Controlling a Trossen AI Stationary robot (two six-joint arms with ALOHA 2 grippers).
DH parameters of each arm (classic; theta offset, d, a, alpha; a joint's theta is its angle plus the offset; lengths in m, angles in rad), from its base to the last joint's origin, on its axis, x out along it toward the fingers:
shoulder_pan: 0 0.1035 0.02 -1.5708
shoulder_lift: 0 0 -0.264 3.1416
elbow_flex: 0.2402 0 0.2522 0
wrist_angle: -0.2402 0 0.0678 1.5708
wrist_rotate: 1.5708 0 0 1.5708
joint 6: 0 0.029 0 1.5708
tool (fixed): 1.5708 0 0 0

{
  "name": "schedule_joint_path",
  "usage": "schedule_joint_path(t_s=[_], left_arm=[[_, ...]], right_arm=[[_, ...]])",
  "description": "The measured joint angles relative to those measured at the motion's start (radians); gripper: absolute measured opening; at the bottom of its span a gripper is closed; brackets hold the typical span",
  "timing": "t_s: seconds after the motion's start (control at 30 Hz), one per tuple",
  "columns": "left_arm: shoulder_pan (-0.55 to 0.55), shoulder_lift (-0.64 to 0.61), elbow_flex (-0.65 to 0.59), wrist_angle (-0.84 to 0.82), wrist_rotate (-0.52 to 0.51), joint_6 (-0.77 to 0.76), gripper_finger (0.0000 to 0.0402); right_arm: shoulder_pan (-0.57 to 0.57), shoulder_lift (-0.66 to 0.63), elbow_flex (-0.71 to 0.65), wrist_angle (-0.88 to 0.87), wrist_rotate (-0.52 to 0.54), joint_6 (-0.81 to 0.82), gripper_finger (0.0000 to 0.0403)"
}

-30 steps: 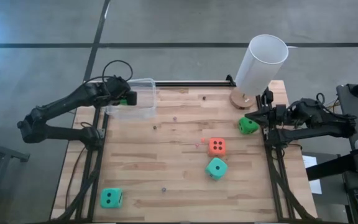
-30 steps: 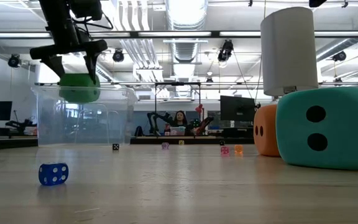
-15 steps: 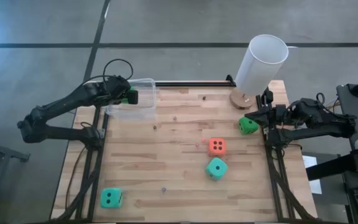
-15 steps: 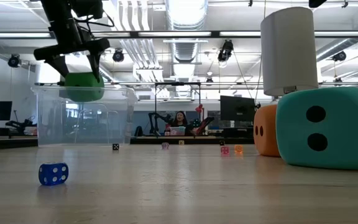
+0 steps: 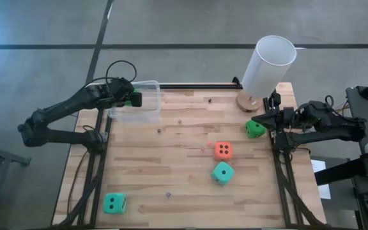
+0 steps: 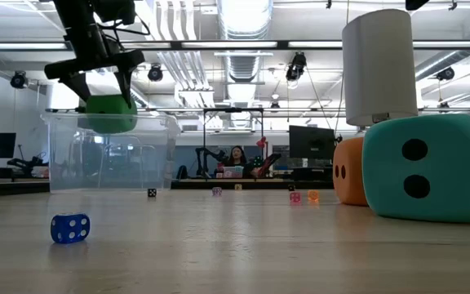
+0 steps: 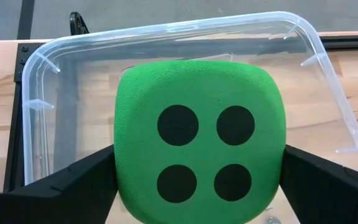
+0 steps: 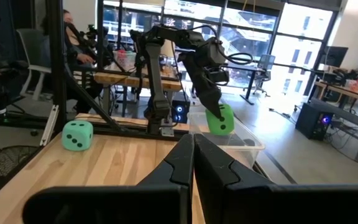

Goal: Pick & Place Dice
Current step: Put the left green large dice into the transparent bin

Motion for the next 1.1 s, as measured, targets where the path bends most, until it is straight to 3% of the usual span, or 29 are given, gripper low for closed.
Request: schedule_joint_path(t_s=[0.53,1.1], left_arm=[[0.0,0.0,0.0,-0.006,0.029,0.0,0.0393],[0.003,-0.007,0.0,-0.105,-0.025,-0.102,0.0399]], right_arm=[[0.0,0.0,0.0,0.0,0.0,0.0,0.0008],[-0.001,0.0,0.0,0.0,0.0,0.0,0.0008]])
